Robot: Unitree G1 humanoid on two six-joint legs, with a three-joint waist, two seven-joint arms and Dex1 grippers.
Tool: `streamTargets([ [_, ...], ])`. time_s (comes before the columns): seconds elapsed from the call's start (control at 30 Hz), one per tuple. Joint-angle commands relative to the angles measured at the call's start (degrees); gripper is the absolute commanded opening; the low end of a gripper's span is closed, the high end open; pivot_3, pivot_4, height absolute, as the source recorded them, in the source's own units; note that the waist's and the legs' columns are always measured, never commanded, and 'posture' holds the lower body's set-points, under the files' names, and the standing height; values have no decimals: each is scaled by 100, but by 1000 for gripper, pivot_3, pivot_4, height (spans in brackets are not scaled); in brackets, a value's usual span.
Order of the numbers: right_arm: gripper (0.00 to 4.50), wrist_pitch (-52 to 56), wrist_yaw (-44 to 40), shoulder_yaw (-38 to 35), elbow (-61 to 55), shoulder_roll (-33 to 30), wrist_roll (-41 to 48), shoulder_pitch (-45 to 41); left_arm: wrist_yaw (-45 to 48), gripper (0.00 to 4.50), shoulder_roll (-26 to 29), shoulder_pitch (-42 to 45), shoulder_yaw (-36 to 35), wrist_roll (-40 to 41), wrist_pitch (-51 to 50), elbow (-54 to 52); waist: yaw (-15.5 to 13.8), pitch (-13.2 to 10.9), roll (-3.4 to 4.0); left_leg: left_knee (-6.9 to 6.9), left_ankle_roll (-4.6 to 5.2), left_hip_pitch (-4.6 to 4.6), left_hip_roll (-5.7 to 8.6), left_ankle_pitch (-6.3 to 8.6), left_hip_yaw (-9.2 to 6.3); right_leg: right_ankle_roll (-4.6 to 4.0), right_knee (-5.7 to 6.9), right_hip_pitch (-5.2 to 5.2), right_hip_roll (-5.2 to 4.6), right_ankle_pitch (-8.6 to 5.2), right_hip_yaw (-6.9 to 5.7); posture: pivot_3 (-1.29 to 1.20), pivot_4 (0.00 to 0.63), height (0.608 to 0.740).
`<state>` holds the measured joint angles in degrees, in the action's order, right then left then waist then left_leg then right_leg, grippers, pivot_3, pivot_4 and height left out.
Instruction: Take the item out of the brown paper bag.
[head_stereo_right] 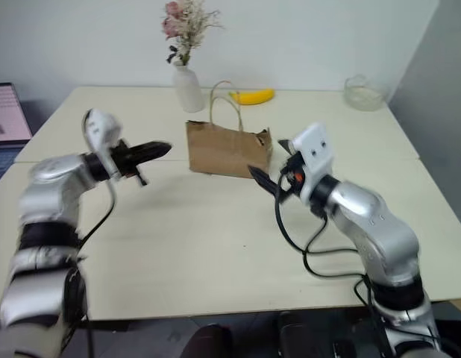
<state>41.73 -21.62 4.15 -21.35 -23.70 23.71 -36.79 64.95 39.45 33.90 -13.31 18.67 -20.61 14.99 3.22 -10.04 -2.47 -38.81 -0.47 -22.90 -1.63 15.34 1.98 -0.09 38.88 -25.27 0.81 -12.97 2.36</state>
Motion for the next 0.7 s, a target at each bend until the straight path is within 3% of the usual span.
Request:
streamTargets([
  [0.03,3547,-1053,-310,202,1614,53,-667,-974,-543,0,37,-941,-352,748,-1000,-2226,-17,0,0,-1,0,0,-3,0,0,0,0,0,0,0,0,0,150,740],
  [0.2,1705,-2967,-644,685,5355,457,-1751,-2752,-1579,0,-196,-2047,-799,1374,-1804,-4024,-23,1,-2,-2,0,6,1,-1,-4,-1,-1,6,2,0,-3,0,150,740],
  [0.33,198,-4364,-235,1031,8113,944,-2658,-4079,-2153,0,-317,-2467,-991,1644,-2046,-4633,-9,0,-1,-1,0,9,0,-1,1,-6,0,4,3,1,2,0,150,740],
  [0.53,73,-4988,314,1723,9688,1425,-3950,-4728,-2554,0,-263,-2782,-1019,1949,-2160,-5157,-4,0,-1,6,-3,5,-2,0,-4,-16,1,0,1,-3,-1,0,150,740],
  [0.7,73,-5208,-494,1696,9804,1563,-4152,-4716,-2499,0,47,-3243,-1275,2117,-2156,-5372,2,-2,2,6,-4,4,0,0,-2,-17,-1,0,-1,-3,0,0,150,740],
])
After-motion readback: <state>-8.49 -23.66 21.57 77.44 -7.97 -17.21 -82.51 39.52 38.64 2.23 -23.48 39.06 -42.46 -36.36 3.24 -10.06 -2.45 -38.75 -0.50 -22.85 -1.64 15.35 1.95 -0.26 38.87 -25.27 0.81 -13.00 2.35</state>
